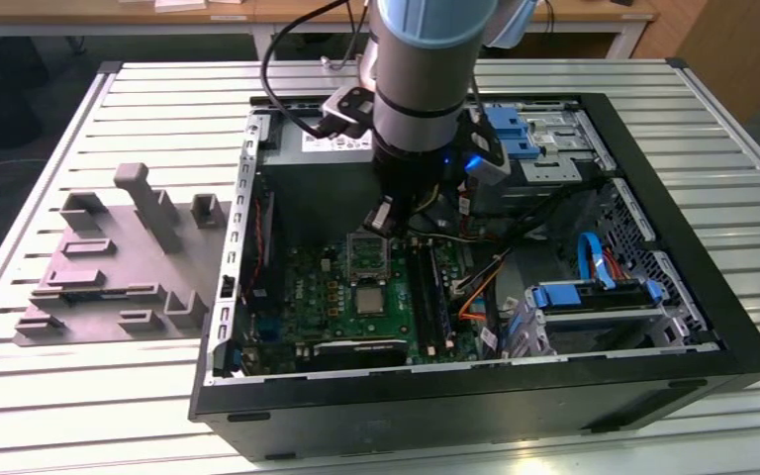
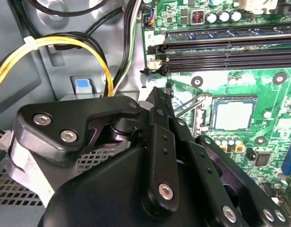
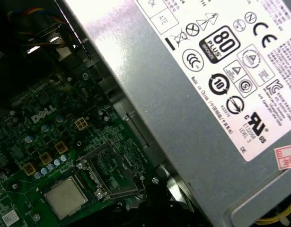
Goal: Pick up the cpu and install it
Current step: 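Close the cpu cover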
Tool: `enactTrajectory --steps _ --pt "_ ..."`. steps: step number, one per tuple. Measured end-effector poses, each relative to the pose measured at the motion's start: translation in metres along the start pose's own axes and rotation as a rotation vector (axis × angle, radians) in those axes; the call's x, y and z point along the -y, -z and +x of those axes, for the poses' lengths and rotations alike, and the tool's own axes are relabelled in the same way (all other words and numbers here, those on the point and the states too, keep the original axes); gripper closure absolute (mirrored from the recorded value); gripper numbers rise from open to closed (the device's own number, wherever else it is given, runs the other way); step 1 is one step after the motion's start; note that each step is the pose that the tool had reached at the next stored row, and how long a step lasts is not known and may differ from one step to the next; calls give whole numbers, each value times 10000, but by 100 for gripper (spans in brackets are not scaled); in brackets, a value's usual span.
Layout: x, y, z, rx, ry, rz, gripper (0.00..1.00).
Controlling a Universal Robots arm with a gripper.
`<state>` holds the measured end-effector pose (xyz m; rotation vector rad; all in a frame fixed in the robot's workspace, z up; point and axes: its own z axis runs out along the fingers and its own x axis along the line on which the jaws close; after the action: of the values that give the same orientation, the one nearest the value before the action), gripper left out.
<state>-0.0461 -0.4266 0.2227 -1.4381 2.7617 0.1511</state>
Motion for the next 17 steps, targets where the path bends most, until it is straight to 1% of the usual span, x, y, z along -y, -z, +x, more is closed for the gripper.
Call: enactTrajectory --steps 3,12,17 --pt "-2 9 1 -53 13 34 89" --pt "-5 12 3 -61 15 40 89" --pt "-20 47 10 -99 51 62 89"
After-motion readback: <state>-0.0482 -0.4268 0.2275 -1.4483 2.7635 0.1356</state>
